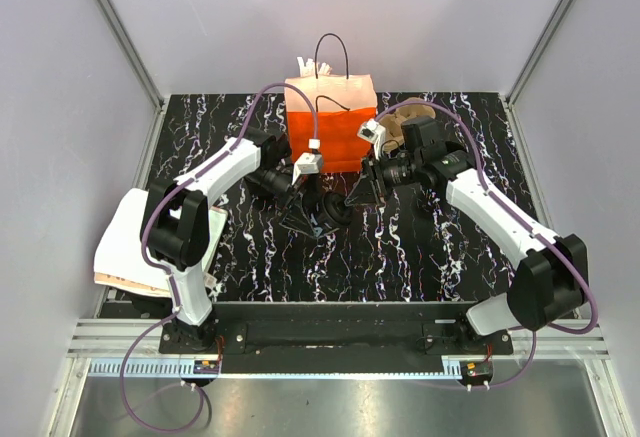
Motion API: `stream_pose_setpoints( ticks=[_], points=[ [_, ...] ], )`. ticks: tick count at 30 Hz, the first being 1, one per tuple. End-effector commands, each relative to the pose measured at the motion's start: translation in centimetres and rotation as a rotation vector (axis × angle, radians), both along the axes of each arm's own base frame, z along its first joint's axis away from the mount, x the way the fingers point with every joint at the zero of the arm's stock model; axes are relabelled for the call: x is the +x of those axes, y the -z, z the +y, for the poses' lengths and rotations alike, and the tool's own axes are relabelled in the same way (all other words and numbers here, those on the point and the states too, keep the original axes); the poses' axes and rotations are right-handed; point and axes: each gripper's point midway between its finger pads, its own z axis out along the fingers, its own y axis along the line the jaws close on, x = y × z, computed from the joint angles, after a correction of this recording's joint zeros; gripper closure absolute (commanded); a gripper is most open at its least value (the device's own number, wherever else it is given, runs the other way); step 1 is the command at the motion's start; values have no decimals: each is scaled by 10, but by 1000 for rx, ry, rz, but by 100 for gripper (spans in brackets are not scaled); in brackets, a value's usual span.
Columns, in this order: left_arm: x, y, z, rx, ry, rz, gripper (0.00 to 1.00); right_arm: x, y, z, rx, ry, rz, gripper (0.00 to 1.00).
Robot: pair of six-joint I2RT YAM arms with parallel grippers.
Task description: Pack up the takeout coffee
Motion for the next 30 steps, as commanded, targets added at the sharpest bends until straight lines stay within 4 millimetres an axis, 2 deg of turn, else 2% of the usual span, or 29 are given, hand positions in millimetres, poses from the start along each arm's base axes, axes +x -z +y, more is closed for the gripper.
stream_pose_setpoints(
  ticks=[1,4,6,13,17,18,24,30],
  points=[
    [-9,-21,1,-38,-10,17,26,4,-5,9,15,-14,-34,71],
    [-10,-21,1,-37,-9,18,25,4,-5,9,11,-12,-35,75],
    [-10,-22,1,-39,-9,15,26,4,-4,8,10,-8,-38,83],
    [-8,-22,1,-35,-20,2,23,1,-9,9,20,-14,-36,100],
    [-5,-20,1,-24,-31,-7,11,0,-13,9,31,-21,-38,100],
    [-6,-19,1,-16,-37,2,1,-1,-14,9,33,-22,-38,100],
    [-2,-14,2,12,-62,-7,1,1,-23,5,16,-10,-75,100],
    [10,-10,2,40,-134,-26,1,6,-28,-3,-32,31,-144,100]
  ],
)
